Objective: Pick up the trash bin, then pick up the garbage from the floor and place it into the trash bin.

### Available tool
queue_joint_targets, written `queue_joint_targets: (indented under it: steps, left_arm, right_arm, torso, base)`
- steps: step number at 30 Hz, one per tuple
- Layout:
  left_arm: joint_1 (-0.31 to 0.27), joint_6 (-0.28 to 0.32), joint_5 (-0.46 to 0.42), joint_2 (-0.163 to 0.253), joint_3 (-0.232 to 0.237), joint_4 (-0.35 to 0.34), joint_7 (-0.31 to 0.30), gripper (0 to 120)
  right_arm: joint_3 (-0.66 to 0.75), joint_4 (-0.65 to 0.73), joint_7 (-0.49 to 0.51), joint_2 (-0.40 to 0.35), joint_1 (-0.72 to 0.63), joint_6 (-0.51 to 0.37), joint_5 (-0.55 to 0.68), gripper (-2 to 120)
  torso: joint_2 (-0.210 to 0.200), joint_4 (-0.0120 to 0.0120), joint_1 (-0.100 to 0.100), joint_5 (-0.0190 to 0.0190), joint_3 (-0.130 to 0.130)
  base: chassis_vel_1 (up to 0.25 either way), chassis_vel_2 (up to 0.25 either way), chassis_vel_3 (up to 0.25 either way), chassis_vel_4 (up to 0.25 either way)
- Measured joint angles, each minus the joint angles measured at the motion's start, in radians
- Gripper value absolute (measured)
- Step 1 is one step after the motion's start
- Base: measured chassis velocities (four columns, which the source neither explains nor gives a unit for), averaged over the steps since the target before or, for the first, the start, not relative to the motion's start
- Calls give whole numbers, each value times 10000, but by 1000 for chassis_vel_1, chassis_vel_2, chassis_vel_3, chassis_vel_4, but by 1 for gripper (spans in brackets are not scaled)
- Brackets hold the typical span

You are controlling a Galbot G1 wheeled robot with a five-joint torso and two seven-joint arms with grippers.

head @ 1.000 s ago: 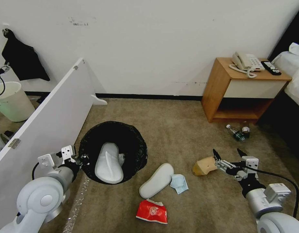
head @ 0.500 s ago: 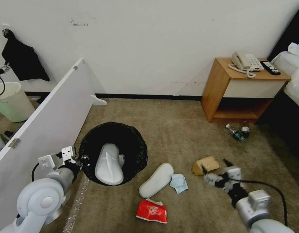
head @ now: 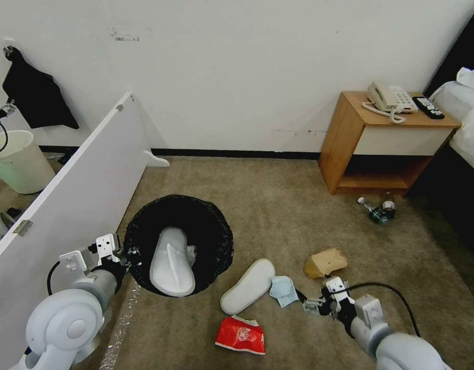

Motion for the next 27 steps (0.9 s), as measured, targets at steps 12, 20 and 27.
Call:
queue_joint_targets:
  steps: [12, 20, 27]
  left_arm:
    - [149, -9, 366, -378, -247, -12, 202, 0]
    - [231, -34, 614, -609, -386, 63, 440, 0]
    - [226, -75, 707, -695, -441, 233, 610, 0]
  right_arm:
    - [-2714, -868, 1214, -296, 2322, -826, 2521, 100]
    - [-4374, -1554, 1746, 219, 3206, -1129, 2656, 100]
    - [-5073, -2157, 2000, 603, 3986, -1523, 2621, 100]
  torso:
    - [0, -2, 0, 1, 0]
    - [0, -2, 0, 1, 0]
    - [0, -1, 0, 1, 0]
  base:
    - [0, 0, 0, 0]
    - [0, 0, 0, 0]
    - [0, 0, 0, 0]
